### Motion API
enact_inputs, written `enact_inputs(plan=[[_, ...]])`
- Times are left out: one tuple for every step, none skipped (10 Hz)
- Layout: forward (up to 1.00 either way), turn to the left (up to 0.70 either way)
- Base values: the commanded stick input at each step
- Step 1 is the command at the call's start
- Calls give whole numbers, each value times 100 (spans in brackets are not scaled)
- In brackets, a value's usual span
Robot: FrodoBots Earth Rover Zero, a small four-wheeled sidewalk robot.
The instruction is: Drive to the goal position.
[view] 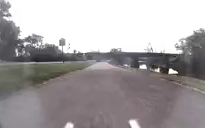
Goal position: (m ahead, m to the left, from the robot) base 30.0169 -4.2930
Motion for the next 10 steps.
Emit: enact_inputs(plan=[[70, 0], [70, 0], [70, 0], [70, 0], [70, 0], [70, 0], [70, 0], [70, 0], [70, 0], [70, 0]])
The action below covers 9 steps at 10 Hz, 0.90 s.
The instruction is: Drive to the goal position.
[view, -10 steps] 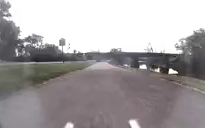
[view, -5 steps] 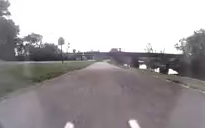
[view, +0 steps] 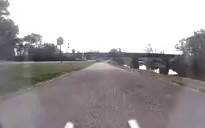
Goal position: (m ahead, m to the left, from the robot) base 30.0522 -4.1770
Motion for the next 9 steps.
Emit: enact_inputs(plan=[[70, 0], [70, 0], [70, 0], [70, 0], [70, 0], [70, 0], [70, 0], [70, 0], [70, 0]])
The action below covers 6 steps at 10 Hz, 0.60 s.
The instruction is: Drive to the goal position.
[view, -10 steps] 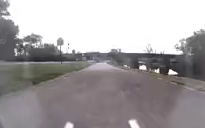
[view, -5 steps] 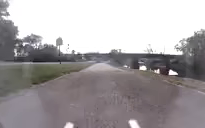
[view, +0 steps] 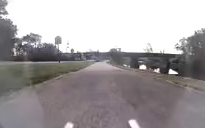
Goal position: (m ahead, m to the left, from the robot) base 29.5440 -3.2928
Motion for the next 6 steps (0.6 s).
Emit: enact_inputs(plan=[[70, 0], [70, 0], [70, 0], [70, 0], [70, 0], [70, 0]])
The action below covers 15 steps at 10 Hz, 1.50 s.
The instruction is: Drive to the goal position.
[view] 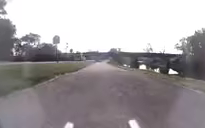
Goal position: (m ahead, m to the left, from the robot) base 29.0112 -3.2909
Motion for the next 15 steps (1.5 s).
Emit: enact_inputs(plan=[[70, 0], [70, 0], [70, 0], [70, 0], [70, 0], [70, 0], [70, 0], [70, 0], [70, 0], [70, 0], [70, 0], [70, 0], [70, 0], [70, 0], [70, 0]])
